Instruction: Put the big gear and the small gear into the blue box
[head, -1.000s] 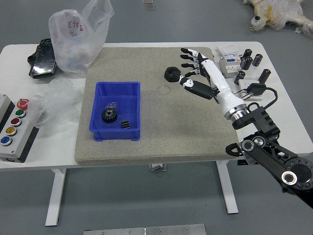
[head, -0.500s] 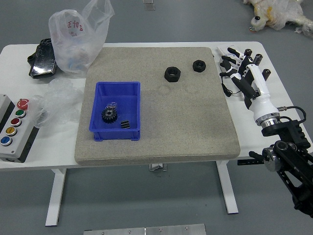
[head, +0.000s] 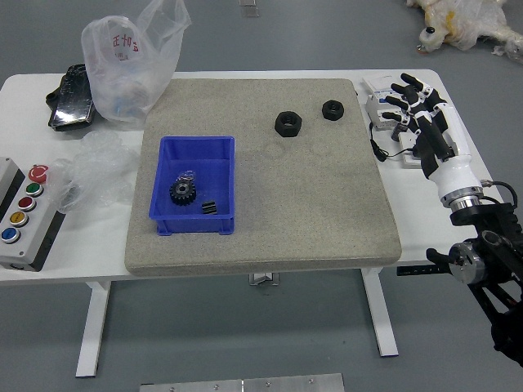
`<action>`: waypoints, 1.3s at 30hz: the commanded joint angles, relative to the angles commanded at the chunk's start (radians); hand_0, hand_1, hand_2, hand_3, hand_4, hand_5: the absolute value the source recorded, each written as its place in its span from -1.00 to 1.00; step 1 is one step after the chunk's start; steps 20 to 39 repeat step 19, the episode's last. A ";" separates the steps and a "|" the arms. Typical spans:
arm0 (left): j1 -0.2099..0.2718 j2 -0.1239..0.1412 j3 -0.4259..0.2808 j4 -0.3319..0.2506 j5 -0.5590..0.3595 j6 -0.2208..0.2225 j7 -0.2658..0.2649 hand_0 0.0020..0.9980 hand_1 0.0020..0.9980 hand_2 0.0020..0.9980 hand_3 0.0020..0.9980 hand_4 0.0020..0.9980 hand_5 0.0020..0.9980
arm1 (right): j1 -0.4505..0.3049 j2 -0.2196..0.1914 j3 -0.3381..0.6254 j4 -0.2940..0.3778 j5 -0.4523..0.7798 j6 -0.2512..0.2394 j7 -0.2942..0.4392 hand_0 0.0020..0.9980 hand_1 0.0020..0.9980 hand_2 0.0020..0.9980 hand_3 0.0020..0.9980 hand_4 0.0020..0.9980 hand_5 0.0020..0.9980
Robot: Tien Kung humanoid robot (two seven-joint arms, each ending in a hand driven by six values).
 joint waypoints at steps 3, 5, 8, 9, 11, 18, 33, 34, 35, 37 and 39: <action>0.005 0.000 -0.008 -0.002 0.005 -0.002 0.009 0.42 0.06 0.08 0.34 0.39 -0.03 | -0.003 0.000 0.010 -0.005 0.038 0.015 0.009 0.23 0.39 0.49 0.53 0.69 0.20; 0.009 0.002 -0.016 -0.003 0.011 -0.004 0.017 0.42 0.06 0.08 0.34 0.39 -0.03 | -0.005 0.003 0.015 -0.010 0.059 0.026 0.012 0.23 0.39 0.49 0.53 0.69 0.20; 0.016 0.005 -0.035 -0.005 0.032 -0.011 0.032 0.42 0.06 0.08 0.34 0.39 -0.03 | -0.009 0.010 0.022 -0.020 0.088 0.041 0.014 0.24 0.40 0.50 0.53 0.71 0.22; 0.018 0.006 -0.041 -0.006 0.038 -0.012 0.037 0.42 0.06 0.08 0.34 0.39 -0.03 | -0.011 0.012 0.024 -0.023 0.097 0.045 0.015 0.24 0.40 0.50 0.53 0.71 0.22; 0.022 0.008 -0.051 -0.007 0.047 -0.013 0.043 0.42 0.06 0.08 0.34 0.39 -0.03 | -0.016 0.016 0.029 -0.029 0.117 0.055 0.017 0.24 0.40 0.50 0.53 0.71 0.22; 0.030 0.011 -0.065 -0.009 0.056 -0.013 0.055 0.42 0.06 0.08 0.34 0.39 -0.03 | -0.026 0.018 0.043 -0.034 0.194 0.091 0.013 0.25 0.40 0.50 0.52 0.71 0.24; 0.032 0.010 -0.066 -0.009 0.056 -0.013 0.056 0.42 0.06 0.08 0.34 0.39 -0.03 | -0.027 0.018 0.045 -0.034 0.205 0.096 0.013 0.25 0.40 0.50 0.52 0.71 0.24; 0.032 0.010 -0.066 -0.009 0.056 -0.013 0.056 0.42 0.06 0.08 0.34 0.39 -0.03 | -0.027 0.018 0.045 -0.034 0.205 0.096 0.013 0.25 0.40 0.50 0.52 0.71 0.24; 0.032 0.010 -0.066 -0.009 0.056 -0.013 0.056 0.42 0.06 0.08 0.34 0.39 -0.03 | -0.027 0.018 0.045 -0.034 0.205 0.096 0.013 0.25 0.40 0.50 0.52 0.71 0.24; 0.032 0.010 -0.066 -0.009 0.056 -0.013 0.056 0.42 0.06 0.08 0.34 0.39 -0.03 | -0.027 0.018 0.045 -0.034 0.205 0.096 0.013 0.25 0.40 0.50 0.52 0.71 0.24; 0.032 0.010 -0.066 -0.009 0.056 -0.013 0.056 0.42 0.06 0.08 0.34 0.39 -0.03 | -0.027 0.018 0.045 -0.034 0.205 0.096 0.013 0.25 0.40 0.50 0.52 0.71 0.24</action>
